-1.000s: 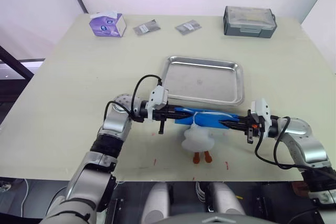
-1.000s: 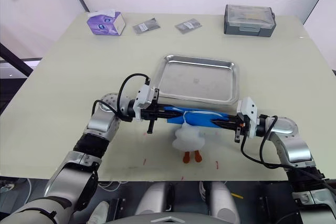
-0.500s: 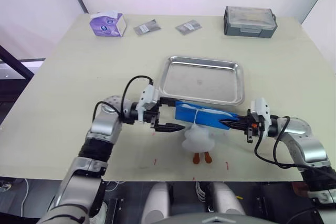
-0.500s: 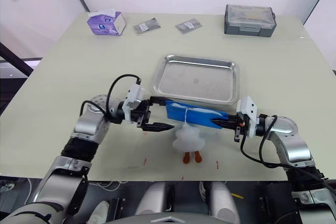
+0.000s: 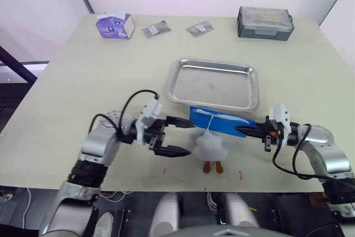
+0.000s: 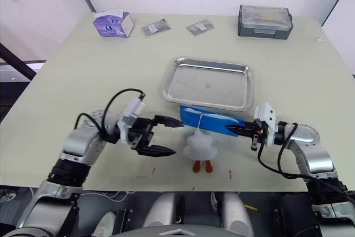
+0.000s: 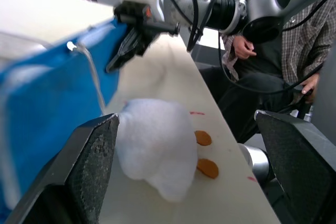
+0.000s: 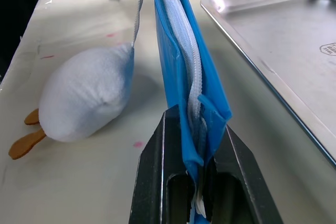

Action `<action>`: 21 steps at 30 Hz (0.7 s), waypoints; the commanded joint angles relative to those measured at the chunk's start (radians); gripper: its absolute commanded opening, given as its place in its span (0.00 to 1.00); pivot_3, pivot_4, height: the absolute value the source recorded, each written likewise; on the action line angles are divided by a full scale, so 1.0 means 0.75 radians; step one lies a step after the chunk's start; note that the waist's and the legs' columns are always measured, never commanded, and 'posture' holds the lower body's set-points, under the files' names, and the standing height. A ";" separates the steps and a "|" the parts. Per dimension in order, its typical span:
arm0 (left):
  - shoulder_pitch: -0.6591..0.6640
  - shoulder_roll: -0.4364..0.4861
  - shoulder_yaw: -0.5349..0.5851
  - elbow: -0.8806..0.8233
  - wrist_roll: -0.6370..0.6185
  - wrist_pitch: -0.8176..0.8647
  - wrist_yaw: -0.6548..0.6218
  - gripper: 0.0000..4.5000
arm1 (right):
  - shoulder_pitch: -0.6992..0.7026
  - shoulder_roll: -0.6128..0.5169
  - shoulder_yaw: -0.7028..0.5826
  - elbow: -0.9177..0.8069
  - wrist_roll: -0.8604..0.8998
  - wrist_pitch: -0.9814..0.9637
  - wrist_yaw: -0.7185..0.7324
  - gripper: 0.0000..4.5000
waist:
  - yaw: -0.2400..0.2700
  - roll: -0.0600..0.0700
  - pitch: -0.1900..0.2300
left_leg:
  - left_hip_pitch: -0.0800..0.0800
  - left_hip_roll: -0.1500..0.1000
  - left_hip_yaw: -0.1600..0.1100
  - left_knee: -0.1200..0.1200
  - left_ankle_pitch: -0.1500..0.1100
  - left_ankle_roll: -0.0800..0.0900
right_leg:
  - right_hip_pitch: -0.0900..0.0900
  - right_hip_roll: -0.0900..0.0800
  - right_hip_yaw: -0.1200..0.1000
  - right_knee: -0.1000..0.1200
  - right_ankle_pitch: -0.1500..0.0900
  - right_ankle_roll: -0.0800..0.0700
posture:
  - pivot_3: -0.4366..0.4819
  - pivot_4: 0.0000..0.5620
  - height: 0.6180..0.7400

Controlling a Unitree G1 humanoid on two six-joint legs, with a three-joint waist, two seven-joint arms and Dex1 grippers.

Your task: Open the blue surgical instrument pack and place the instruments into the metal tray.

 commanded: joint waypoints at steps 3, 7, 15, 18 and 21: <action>0.005 -0.063 -0.065 0.036 0.146 -0.110 0.127 0.98 | -0.012 -0.008 -0.031 -0.061 0.029 -0.014 0.004 0.00 | -0.003 0.000 0.000 | 0.000 0.000 0.000 0.000 0.000 0.000 | 0.000 0.000 0.000 0.000 0.000 0.000 | 0.48 0.27 0.98; -0.008 -0.114 -0.107 0.096 0.225 -0.184 0.177 0.98 | -0.007 -0.010 -0.036 -0.066 0.033 -0.016 0.004 0.00 | 0.000 0.000 0.000 | 0.000 0.000 0.001 0.000 0.000 0.000 | 0.000 0.000 0.001 0.000 0.000 0.000 | 0.48 0.27 0.98; -0.020 -0.170 -0.117 0.105 0.183 -0.126 0.169 0.87 | -0.007 -0.007 -0.041 -0.070 0.032 -0.023 -0.001 0.00 | 0.000 0.000 0.000 | 0.000 0.000 0.001 0.000 0.000 0.000 | 0.000 0.000 0.001 0.000 0.000 0.000 | 0.48 0.27 0.98; -0.004 -0.159 -0.108 0.060 0.118 -0.080 0.110 0.63 | -0.009 -0.005 -0.042 -0.064 0.032 -0.029 -0.001 0.00 | -0.001 0.000 0.000 | 0.000 0.000 0.001 0.000 0.000 0.000 | 0.000 0.000 0.001 0.000 0.000 0.000 | 0.48 0.27 0.98; 0.019 -0.128 -0.086 0.012 0.058 -0.038 0.067 0.32 | -0.007 -0.004 -0.044 -0.060 0.037 -0.033 0.002 0.00 | -0.002 0.000 0.000 | 0.000 0.000 0.001 0.000 0.000 0.000 | 0.000 0.000 0.001 0.000 0.000 0.000 | 0.48 0.27 0.98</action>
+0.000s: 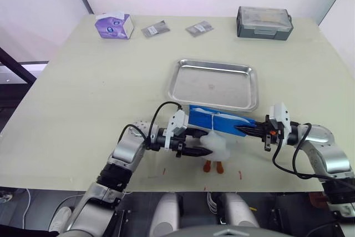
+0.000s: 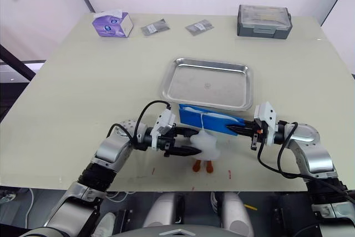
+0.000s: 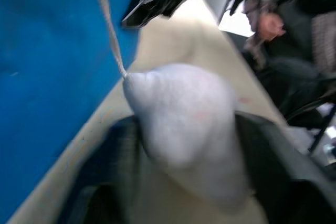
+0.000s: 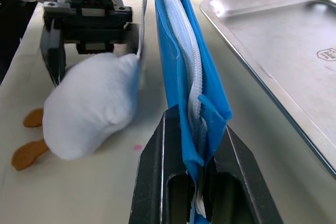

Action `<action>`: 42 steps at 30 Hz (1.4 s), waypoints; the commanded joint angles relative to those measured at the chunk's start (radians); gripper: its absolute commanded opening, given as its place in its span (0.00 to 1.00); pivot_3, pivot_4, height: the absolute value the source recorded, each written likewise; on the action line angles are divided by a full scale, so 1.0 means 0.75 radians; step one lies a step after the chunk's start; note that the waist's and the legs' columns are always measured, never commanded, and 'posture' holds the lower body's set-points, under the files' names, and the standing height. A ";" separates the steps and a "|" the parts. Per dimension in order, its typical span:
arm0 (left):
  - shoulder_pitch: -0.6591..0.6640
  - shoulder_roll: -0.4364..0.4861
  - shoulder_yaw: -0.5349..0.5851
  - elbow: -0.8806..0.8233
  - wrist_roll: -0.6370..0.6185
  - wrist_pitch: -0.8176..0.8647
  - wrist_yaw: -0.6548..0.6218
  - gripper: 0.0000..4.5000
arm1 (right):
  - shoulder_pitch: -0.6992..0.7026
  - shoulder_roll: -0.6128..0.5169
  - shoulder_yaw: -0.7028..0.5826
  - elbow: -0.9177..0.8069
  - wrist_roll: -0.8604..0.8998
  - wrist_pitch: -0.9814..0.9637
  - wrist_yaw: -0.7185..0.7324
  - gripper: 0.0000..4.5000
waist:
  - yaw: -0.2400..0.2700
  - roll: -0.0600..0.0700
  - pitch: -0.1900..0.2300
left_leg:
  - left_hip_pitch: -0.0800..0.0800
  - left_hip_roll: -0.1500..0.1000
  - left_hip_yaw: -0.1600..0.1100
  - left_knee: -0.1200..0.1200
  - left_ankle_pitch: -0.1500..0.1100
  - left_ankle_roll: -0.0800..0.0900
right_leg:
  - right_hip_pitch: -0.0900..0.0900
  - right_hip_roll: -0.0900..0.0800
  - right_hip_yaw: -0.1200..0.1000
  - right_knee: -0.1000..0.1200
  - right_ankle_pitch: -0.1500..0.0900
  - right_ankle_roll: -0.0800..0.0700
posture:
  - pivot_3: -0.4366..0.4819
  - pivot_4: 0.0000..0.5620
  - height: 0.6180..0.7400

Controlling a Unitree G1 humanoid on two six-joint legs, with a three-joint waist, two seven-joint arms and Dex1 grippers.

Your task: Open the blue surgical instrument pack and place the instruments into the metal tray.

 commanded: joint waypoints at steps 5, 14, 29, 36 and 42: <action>0.021 0.116 0.108 -0.124 -0.127 0.082 -0.072 0.02 | 0.000 -0.009 -0.045 -0.054 0.044 -0.021 0.014 0.00 | 0.000 0.000 0.000 | 0.000 0.000 -0.001 0.000 0.000 0.000 | 0.000 0.000 0.000 0.000 0.000 0.000 | 0.48 0.27 0.98; -0.058 0.331 0.264 -0.057 -0.181 0.132 -0.151 0.02 | 0.011 -0.026 -0.058 -0.080 0.075 -0.011 0.040 0.00 | 0.001 0.000 0.000 | 0.000 0.000 -0.001 0.000 0.000 0.000 | 0.000 0.000 -0.001 0.000 0.000 0.000 | 0.48 0.27 0.98; -0.193 0.545 0.395 0.313 -0.114 0.084 -0.235 0.02 | 0.034 -0.032 -0.095 -0.154 0.172 0.020 0.042 0.00 | 0.001 0.000 0.001 | 0.000 0.000 0.000 0.000 0.000 0.000 | 0.000 0.000 -0.001 0.000 0.000 0.000 | 0.48 0.27 0.98; -0.155 0.580 0.374 0.306 -0.111 0.103 -0.273 0.02 | 0.016 0.034 -0.163 -0.260 0.371 0.172 -0.038 0.00 | 0.000 0.000 0.001 | -0.001 0.000 0.000 0.000 0.000 0.000 | -0.001 0.000 -0.001 0.000 0.000 0.000 | 0.48 0.27 0.98; -0.127 0.581 0.366 0.221 -0.149 0.180 -0.285 0.02 | -0.027 0.114 -0.193 -0.339 0.519 0.294 -0.150 0.00 | -0.001 0.000 0.001 | -0.001 0.001 0.000 0.000 0.000 0.000 | -0.001 0.000 -0.001 0.000 0.000 0.000 | 0.48 0.27 0.98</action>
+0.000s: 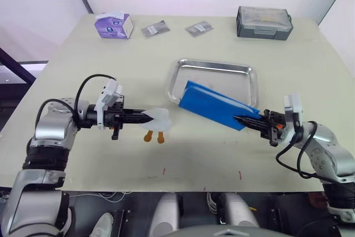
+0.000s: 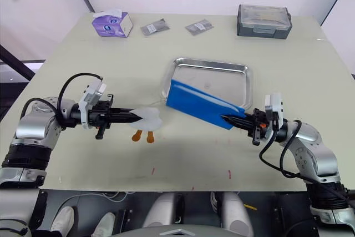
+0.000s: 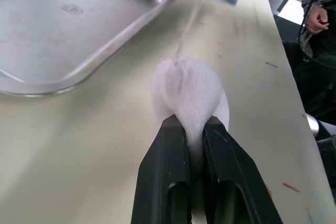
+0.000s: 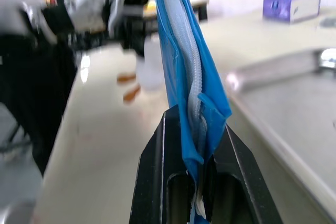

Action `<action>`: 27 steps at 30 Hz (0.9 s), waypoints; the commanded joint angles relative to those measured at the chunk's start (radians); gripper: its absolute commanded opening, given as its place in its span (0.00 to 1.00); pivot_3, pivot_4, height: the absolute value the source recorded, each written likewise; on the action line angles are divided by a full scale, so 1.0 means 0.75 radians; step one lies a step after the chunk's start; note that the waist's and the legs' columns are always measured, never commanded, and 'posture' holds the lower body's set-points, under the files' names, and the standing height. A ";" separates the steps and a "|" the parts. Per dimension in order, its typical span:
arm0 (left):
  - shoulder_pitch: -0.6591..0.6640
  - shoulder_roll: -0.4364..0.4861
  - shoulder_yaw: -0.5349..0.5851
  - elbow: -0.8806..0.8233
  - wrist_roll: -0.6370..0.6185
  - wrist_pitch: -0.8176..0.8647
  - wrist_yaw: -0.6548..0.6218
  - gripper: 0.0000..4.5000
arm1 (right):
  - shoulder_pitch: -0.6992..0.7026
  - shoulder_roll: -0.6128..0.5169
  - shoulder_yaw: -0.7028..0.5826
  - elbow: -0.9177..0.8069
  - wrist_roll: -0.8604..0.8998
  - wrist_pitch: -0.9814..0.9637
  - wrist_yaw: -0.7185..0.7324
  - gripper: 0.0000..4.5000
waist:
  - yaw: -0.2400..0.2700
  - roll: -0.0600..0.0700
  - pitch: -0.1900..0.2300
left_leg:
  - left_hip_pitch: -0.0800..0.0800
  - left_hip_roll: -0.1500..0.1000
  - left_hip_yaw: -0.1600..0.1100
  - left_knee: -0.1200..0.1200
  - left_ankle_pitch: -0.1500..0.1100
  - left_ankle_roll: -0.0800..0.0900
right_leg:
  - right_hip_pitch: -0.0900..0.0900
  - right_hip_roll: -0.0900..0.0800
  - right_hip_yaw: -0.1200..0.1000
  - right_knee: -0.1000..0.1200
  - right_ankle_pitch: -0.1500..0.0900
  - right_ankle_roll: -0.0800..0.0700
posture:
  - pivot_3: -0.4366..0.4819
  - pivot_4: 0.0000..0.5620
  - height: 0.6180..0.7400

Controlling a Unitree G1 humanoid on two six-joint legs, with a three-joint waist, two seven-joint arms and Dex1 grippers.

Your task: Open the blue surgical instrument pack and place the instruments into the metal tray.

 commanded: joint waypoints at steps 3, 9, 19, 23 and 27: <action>0.038 0.055 -0.004 -0.089 -0.028 0.055 -0.077 0.02 | -0.054 0.079 -0.075 -0.111 0.179 0.085 -0.098 0.00 | 0.000 0.000 0.000 | 0.000 0.000 0.000 0.000 0.000 0.000 | 0.000 0.000 0.000 0.000 0.000 0.000 | 0.48 0.27 0.98; 0.065 0.119 -0.020 -0.116 -0.057 0.079 -0.079 0.02 | -0.045 0.029 -0.004 -0.113 0.034 0.038 -0.044 0.00 | 0.000 0.000 0.000 | 0.000 0.000 0.000 0.000 0.000 0.000 | -0.001 0.000 0.000 0.000 0.000 0.000 | 0.48 0.27 0.98; 0.060 0.344 -0.242 -0.060 -0.123 0.054 -0.079 0.02 | -0.062 -0.034 0.201 0.016 -0.355 -0.281 0.076 0.00 | 0.001 0.000 0.001 | -0.001 0.000 0.001 -0.001 0.000 0.000 | -0.002 0.000 0.001 0.000 0.000 0.000 | 0.48 0.27 0.98; 0.007 0.359 -0.339 -0.033 -0.081 -0.013 -0.079 0.02 | -0.085 -0.011 0.207 0.055 -0.373 -0.314 0.075 0.00 | 0.003 0.000 0.001 | -0.001 0.000 0.001 -0.001 0.000 0.000 | -0.002 0.000 0.001 0.000 0.000 0.000 | 0.48 0.27 0.98; -0.043 0.336 -0.386 0.067 -0.024 -0.103 -0.079 0.24 | -0.084 -0.017 0.212 0.081 -0.401 -0.342 0.084 0.00 | 0.002 0.000 0.001 | -0.001 0.000 0.002 -0.001 0.000 0.000 | -0.002 0.000 0.001 0.000 0.000 0.000 | 0.48 0.27 0.98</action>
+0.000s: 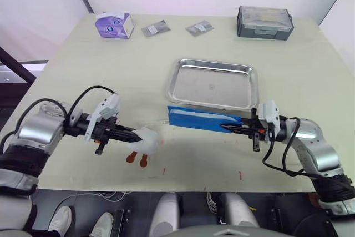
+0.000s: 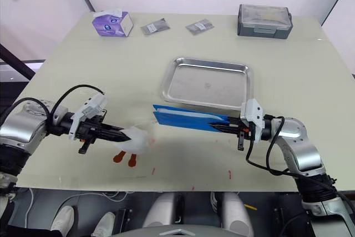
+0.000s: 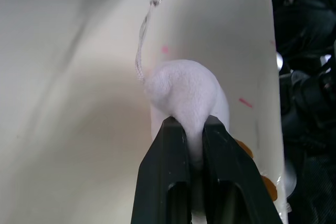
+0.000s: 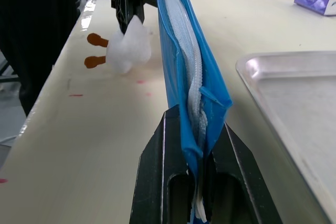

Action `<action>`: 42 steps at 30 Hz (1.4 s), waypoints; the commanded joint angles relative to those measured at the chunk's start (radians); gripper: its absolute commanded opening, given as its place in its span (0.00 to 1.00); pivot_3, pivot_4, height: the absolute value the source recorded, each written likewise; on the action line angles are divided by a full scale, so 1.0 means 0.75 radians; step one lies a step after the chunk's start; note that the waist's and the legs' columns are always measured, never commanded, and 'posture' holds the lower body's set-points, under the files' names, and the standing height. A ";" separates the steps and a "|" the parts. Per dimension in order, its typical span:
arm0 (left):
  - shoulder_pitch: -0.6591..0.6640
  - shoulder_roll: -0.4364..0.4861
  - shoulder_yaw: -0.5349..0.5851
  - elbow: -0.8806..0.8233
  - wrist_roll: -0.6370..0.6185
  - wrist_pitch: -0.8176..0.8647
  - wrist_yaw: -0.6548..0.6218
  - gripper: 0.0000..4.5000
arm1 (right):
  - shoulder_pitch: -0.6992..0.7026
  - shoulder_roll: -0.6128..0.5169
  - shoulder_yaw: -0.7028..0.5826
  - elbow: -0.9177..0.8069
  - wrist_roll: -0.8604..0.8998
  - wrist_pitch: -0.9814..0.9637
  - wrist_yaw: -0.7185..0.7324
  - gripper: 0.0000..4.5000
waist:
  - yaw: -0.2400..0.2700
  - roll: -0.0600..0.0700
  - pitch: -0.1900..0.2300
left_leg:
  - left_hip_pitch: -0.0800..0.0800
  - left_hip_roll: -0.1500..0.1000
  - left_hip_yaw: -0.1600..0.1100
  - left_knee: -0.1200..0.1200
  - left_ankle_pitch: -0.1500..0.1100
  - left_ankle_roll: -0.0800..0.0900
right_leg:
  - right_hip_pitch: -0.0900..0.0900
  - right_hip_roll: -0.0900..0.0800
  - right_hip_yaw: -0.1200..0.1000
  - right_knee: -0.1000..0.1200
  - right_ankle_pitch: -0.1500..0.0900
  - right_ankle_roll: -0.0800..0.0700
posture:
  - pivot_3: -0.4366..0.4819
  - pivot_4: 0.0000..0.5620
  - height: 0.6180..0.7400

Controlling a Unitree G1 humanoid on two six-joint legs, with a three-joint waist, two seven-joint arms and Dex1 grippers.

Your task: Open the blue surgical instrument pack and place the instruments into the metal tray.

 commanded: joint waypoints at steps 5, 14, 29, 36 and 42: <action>-0.111 0.040 -0.100 0.136 0.022 -0.117 -0.063 0.78 | -0.010 -0.018 -0.026 -0.004 -0.003 -0.055 0.029 0.00 | -0.002 0.000 0.000 | 0.000 0.000 0.000 0.000 0.000 0.000 | 0.000 0.000 0.000 0.000 0.000 0.000 | 0.48 0.27 0.98; -0.261 0.124 -0.203 0.184 -0.178 -0.128 -0.063 0.98 | 0.002 -0.049 -0.026 0.006 -0.001 -0.062 0.088 0.00 | -0.001 -0.001 0.001 | 0.000 0.000 0.000 0.000 0.000 0.000 | 0.000 0.000 0.000 0.001 0.000 0.000 | 0.48 0.27 0.98; -0.297 -0.313 0.087 0.222 -0.146 -0.346 0.053 0.98 | -0.021 -0.034 -0.027 0.081 -0.011 -0.093 0.123 0.00 | -0.002 -0.002 0.002 | -0.002 0.000 0.000 0.001 0.001 -0.002 | -0.001 -0.001 -0.001 -0.001 0.000 0.000 | 0.48 0.27 0.98; -0.215 -0.497 0.193 0.149 -0.050 -0.408 0.094 0.98 | -0.029 -0.037 -0.023 0.092 -0.008 -0.085 0.130 0.00 | -0.006 -0.001 0.002 | -0.001 0.000 0.000 0.002 0.003 -0.004 | -0.001 0.000 0.000 0.002 0.000 0.000 | 0.48 0.27 0.98; -0.214 -0.534 0.218 0.169 0.018 -0.414 0.031 0.98 | -0.037 -0.041 -0.025 0.100 -0.008 -0.082 0.137 0.00 | -0.003 -0.001 0.002 | -0.001 0.000 0.000 0.002 0.003 -0.004 | -0.001 0.000 0.000 0.002 0.000 0.000 | 0.48 0.27 0.98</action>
